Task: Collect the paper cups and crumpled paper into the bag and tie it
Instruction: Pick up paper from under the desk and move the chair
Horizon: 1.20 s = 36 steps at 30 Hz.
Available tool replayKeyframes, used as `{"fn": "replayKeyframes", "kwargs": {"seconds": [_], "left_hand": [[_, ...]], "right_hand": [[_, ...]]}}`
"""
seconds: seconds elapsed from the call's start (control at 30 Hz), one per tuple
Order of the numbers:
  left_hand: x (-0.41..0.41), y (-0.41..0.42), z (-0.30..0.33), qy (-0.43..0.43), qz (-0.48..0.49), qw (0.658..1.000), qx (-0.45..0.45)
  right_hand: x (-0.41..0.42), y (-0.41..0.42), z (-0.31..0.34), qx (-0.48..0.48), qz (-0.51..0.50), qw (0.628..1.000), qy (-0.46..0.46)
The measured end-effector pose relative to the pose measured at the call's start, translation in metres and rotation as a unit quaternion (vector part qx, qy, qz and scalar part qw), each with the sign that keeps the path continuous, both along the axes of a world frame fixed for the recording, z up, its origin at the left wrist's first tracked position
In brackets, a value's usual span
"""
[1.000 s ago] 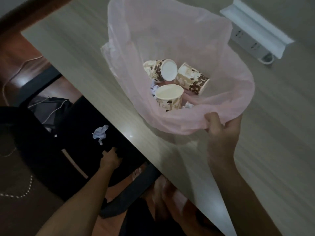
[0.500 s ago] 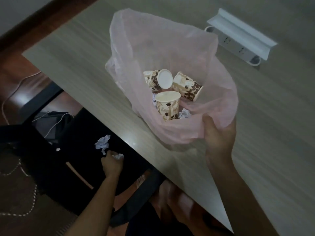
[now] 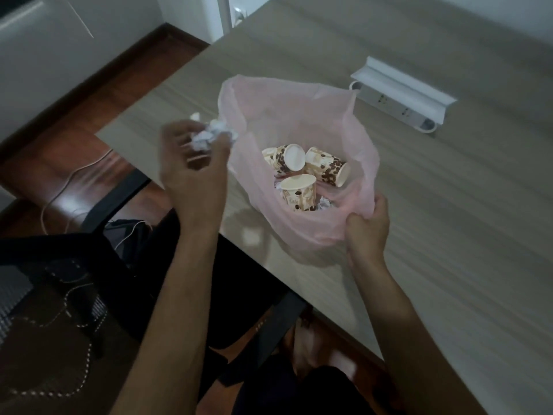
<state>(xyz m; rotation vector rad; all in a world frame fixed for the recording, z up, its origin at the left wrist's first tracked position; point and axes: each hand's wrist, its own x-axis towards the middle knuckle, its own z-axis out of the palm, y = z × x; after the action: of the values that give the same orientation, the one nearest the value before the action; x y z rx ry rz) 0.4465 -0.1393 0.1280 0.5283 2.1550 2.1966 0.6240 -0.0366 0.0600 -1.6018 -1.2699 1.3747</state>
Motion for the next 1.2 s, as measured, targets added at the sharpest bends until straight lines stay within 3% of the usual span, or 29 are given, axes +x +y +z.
{"fn": "replayKeyframes", "kwargs": {"seconds": [0.1, 0.17, 0.23, 0.37, 0.43, 0.5, 0.7, 0.87, 0.97, 1.07, 1.2], "left_hand": [[0.009, 0.031, 0.006, 0.096, -0.122, 0.980, -0.125], [0.011, 0.040, -0.004, 0.171, -0.220, 0.921, -0.273], [0.011, 0.039, -0.015, 0.199, -0.247, 0.894, -0.317], [0.005, 0.020, -0.034, 0.188, -0.079, 0.961, -0.189], [-0.009, 0.003, -0.060, 0.093, 0.007, 0.983, -0.159], [-0.025, -0.016, -0.100, -0.018, 0.037, 0.981, -0.188], [-0.042, -0.079, -0.231, -0.140, -0.012, 0.893, -0.428], [-0.053, -0.102, -0.299, -0.168, -0.046, 0.840, -0.513], [-0.064, -0.112, -0.339, -0.192, -0.128, 0.783, -0.577], [-0.069, -0.110, -0.362, -0.153, -0.223, 0.709, -0.652], [-0.063, -0.110, -0.385, -0.111, -0.291, 0.697, -0.645]], "right_hand": [[0.000, -0.007, 0.003, -0.001, -0.009, 1.000, 0.008], [-0.001, -0.012, 0.005, 0.004, -0.011, 1.000, 0.011], [-0.002, -0.016, 0.008, 0.010, -0.004, 1.000, 0.011], [-0.002, -0.020, 0.008, 0.018, 0.007, 1.000, -0.001], [-0.004, -0.021, 0.006, 0.020, 0.006, 1.000, -0.003], [-0.006, -0.024, 0.004, 0.018, 0.008, 1.000, -0.013], [-0.008, -0.033, -0.013, 0.012, 0.020, 0.999, -0.034], [-0.003, -0.041, -0.027, 0.065, 0.016, 0.997, -0.037], [0.002, -0.046, -0.030, 0.079, 0.014, 0.996, -0.035], [0.007, -0.045, -0.035, 0.070, 0.023, 0.997, -0.038], [0.013, -0.048, -0.039, 0.067, 0.036, 0.996, -0.050]]}}
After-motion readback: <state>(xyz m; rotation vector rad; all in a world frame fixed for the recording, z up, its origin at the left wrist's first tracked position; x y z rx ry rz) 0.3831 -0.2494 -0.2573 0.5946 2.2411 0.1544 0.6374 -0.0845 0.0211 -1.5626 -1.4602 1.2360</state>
